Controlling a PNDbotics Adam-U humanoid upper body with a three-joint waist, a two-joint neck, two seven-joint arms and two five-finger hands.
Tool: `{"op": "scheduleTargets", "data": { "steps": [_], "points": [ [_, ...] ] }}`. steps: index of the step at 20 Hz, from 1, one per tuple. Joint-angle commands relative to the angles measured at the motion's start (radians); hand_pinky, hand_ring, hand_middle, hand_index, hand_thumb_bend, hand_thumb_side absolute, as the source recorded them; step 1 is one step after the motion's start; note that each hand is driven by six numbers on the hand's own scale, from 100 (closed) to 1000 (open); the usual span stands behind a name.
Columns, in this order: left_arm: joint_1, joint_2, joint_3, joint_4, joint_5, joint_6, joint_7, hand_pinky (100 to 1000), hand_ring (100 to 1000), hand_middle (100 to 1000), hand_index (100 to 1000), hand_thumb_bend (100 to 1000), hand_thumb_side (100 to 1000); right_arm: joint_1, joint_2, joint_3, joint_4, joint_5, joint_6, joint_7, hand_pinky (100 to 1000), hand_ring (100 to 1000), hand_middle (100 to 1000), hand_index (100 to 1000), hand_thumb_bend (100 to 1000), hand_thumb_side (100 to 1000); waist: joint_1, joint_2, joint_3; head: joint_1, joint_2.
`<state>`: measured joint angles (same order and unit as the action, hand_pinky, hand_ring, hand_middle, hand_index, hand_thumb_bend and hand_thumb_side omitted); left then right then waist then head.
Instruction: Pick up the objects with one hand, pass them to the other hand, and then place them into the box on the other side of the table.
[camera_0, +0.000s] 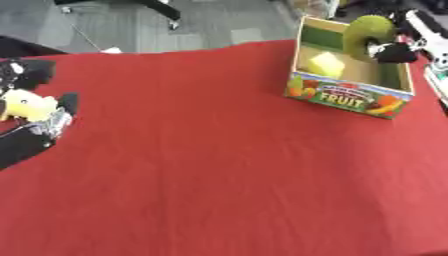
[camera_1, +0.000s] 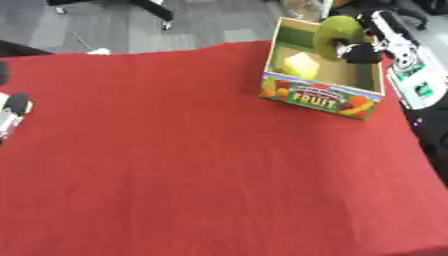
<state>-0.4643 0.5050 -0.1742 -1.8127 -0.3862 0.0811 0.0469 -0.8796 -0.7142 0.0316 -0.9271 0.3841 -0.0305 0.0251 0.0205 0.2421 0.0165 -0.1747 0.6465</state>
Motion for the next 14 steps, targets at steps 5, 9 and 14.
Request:
{"op": "scheduleTargets", "data": {
  "steps": [5,9,14],
  "points": [
    [-0.002,0.021,0.031,-0.027,0.010,0.007,0.020,752,721,677,818,333,572,-0.029,-0.017,-0.011,0.059,0.087,-0.058,0.029,895,922,825,852,105,258,0.001,-0.011,0.004,-0.018,-0.019],
    [0.002,0.022,0.035,-0.026,0.010,0.010,0.023,752,722,677,818,335,577,-0.026,-0.020,-0.016,0.067,0.139,-0.063,0.053,935,1000,915,944,197,418,0.000,-0.011,0.004,-0.016,-0.017],
    [0.005,0.025,0.038,-0.024,0.008,0.014,0.025,752,722,679,820,338,578,-0.020,-0.025,-0.026,0.057,0.167,-0.078,0.062,946,1000,941,975,283,523,-0.002,-0.012,0.003,-0.012,-0.014]
  ]
}}
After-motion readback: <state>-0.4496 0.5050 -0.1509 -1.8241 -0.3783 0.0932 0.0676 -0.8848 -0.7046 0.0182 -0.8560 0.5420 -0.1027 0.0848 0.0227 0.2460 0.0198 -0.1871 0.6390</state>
